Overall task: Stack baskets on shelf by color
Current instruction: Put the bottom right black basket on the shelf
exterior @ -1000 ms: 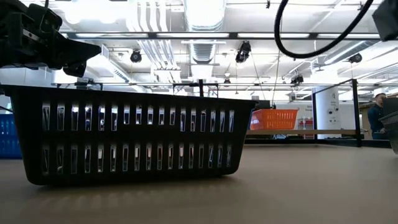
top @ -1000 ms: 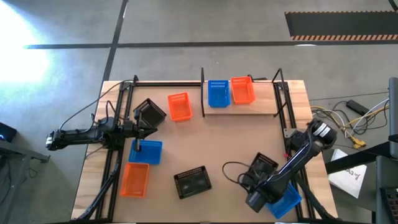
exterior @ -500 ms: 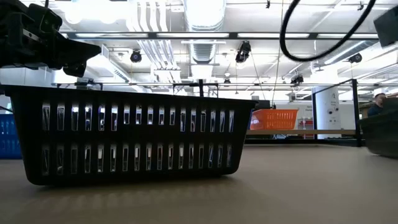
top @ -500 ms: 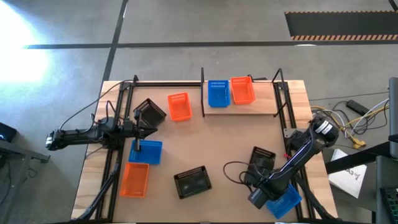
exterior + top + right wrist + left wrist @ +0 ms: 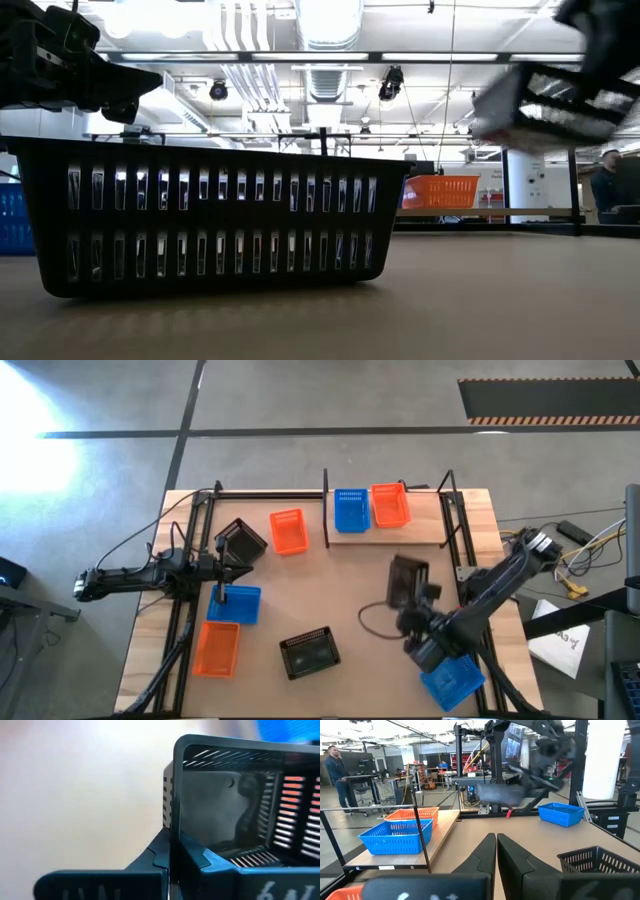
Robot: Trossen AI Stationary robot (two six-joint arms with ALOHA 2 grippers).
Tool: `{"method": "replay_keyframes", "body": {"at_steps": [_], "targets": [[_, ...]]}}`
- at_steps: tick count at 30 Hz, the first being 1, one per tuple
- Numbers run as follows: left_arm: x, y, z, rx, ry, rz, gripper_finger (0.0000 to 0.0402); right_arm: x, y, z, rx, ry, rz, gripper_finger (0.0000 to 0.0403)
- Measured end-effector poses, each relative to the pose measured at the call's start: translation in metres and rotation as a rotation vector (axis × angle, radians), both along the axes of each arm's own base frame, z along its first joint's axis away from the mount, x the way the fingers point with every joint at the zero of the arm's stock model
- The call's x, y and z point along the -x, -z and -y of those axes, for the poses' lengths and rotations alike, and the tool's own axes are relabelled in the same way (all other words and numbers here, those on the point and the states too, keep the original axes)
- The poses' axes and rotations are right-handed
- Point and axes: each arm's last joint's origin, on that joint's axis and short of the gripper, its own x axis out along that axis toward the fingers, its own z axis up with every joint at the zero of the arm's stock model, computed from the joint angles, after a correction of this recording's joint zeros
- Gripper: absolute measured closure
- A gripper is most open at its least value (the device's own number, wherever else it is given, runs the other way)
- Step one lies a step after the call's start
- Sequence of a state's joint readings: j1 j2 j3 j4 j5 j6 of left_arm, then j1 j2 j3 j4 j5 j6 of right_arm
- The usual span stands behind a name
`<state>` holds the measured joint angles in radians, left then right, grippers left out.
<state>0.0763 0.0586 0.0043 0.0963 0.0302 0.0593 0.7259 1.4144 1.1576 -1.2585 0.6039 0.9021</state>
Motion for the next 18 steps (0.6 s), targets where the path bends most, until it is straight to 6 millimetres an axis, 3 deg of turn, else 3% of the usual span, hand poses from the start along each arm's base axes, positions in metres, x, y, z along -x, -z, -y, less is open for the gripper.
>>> {"method": "replay_keyframes", "body": {"at_steps": [4, 9, 14, 18], "targets": [[0.0, 0.0, 0.0, 0.0, 0.0, 0.0, 0.0402, 0.004, -0.028, 0.038, 0.117, -0.003, 0.048, 0.0394], [0.0, 0.0, 0.0, 0.0, 0.0, -0.001, 0.0402, 0.008, -0.054, 0.103, 0.17, 0.014, -0.015, 0.0394], [0.0, 0.0, 0.0, 0.0, 0.0, 0.0, 0.0402, 0.015, -0.07, 0.171, 0.244, -0.015, -0.158, 0.0394], [0.0, 0.0, 0.0, 0.0, 0.0, 0.0, 0.0402, 0.018, -0.072, 0.222, 0.143, -0.043, -0.208, 0.0394]]}}
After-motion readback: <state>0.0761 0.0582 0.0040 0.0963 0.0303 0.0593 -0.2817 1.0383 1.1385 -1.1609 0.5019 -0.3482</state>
